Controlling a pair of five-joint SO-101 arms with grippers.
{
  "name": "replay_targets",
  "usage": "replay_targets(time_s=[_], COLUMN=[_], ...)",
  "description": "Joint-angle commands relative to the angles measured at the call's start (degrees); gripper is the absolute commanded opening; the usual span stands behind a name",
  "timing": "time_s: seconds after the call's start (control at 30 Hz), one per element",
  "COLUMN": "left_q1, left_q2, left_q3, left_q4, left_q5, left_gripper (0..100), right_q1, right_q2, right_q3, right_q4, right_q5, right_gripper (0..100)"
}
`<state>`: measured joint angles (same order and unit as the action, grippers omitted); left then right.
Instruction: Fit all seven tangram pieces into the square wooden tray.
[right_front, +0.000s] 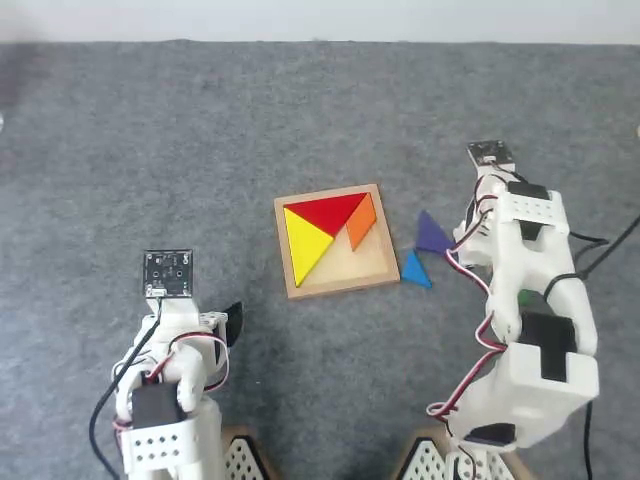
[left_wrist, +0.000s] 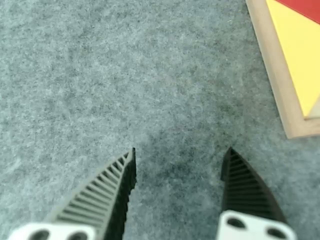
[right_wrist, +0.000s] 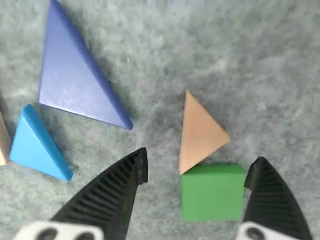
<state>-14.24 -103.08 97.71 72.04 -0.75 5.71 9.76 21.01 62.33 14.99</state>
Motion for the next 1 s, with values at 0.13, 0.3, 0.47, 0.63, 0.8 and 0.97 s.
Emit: replay_targets(time_s=[0.13,0.3,0.47,0.63,0.8,0.97], left_q1=[-0.1,-0.1,-0.1,0.0,0.1,0.1], left_q2=[-1.2,-1.2,-1.2,-1.2,-1.2,-1.2], left_q3=[-1.3,-1.3,-1.3,-1.3,-1.3,-1.3], left_q4=[0.3,0.3,0.3,0.3,0.3,0.3], left_q5=[0.4,0.4,0.4,0.4,0.4,0.4], left_gripper=[27,27,27,27,27,27], right_q1=[0.1,-1.2,-2.2,-1.7,-1.7,-1.7], right_q2=[-2.2,-2.2,0.3,3.9,4.7,4.6], right_q3=[0.4,1.8,1.4,0.3,-1.3,-3.4], right_q4=[-2.9,-3.3,-4.8,-8.5,-8.6,-9.8], right_q5=[1.1,2.9,3.3,3.2,2.8,2.7], right_gripper=[25.0,24.8,24.8,24.3,17.2,16.6])
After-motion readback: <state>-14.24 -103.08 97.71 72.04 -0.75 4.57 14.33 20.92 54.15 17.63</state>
